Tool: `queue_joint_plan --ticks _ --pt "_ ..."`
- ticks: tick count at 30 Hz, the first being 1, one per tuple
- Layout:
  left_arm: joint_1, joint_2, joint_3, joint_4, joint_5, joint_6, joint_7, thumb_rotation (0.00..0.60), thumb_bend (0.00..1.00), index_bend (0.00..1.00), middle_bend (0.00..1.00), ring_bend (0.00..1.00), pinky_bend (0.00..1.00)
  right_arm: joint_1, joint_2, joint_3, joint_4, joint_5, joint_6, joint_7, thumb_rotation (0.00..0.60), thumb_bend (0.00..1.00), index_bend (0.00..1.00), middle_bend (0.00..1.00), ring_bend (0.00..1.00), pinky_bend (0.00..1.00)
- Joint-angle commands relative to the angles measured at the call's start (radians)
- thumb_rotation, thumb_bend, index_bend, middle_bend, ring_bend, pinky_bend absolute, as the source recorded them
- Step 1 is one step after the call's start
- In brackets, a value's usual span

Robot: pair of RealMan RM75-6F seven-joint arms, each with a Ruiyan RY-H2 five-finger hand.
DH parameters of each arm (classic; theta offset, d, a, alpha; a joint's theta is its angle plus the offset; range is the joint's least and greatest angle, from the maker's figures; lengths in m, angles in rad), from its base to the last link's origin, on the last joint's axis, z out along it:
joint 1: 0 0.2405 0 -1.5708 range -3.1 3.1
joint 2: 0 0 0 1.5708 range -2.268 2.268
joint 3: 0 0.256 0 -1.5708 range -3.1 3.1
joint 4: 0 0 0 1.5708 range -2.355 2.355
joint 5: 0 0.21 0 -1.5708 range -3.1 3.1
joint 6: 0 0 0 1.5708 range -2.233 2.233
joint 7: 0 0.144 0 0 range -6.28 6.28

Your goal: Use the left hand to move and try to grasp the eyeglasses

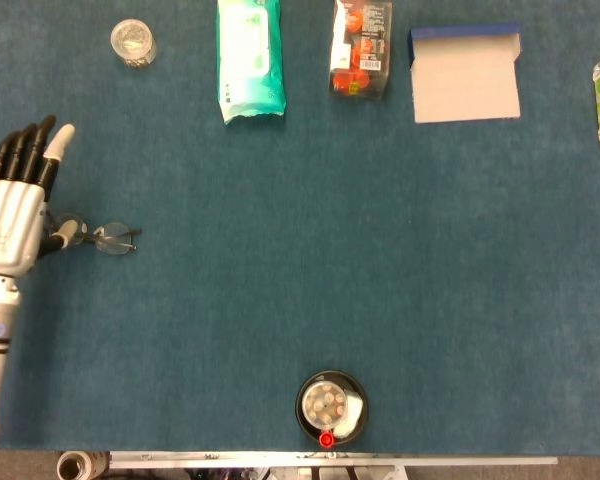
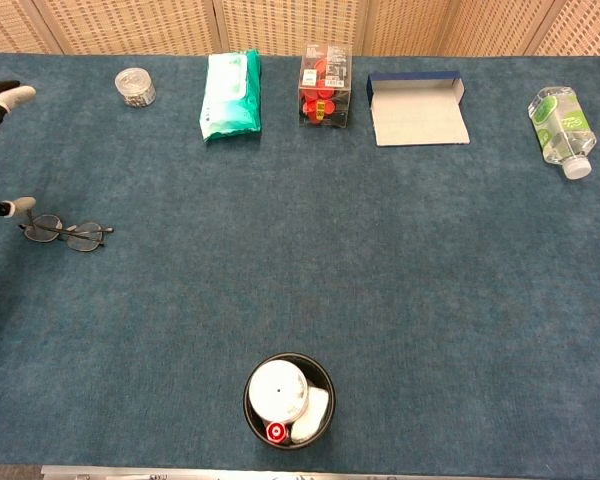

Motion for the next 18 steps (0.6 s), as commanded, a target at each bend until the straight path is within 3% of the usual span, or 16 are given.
queue_joint_plan --ticks 1,5,8,14,18 --pt "0.03 0.199 0.03 -0.251 -0.007 -0.01 0.214 0.6 0.14 0.0 0.0 0.0 0.07 0.001 -0.005 0.001 0.003 0.002 -0.002 -0.01 0.6 0.65 0.44 0.44 0.41 0.55" --pt "0.063 0.307 0.043 -0.409 -0.025 0.012 0.319 0.6 0.14 0.0 0.0 0.0 0.07 0.004 -0.013 0.004 0.007 0.009 -0.005 -0.028 0.6 0.65 0.44 0.44 0.41 0.55" --pt "0.097 0.347 0.051 -0.46 -0.021 0.057 0.334 0.6 0.14 0.0 0.0 0.0 0.07 0.004 -0.021 0.006 0.011 0.013 -0.004 -0.042 0.6 0.65 0.44 0.44 0.41 0.55" --pt "0.168 0.374 0.062 -0.498 -0.027 0.148 0.369 0.6 0.14 0.01 0.02 0.0 0.07 0.014 -0.041 0.012 0.028 0.034 -0.024 -0.075 0.6 0.65 0.44 0.44 0.41 0.55" --pt "0.204 0.367 0.056 -0.461 -0.006 0.212 0.326 0.6 0.14 0.05 0.05 0.0 0.07 0.025 -0.054 0.025 0.045 0.073 -0.053 -0.096 0.6 0.65 0.44 0.44 0.41 0.55"
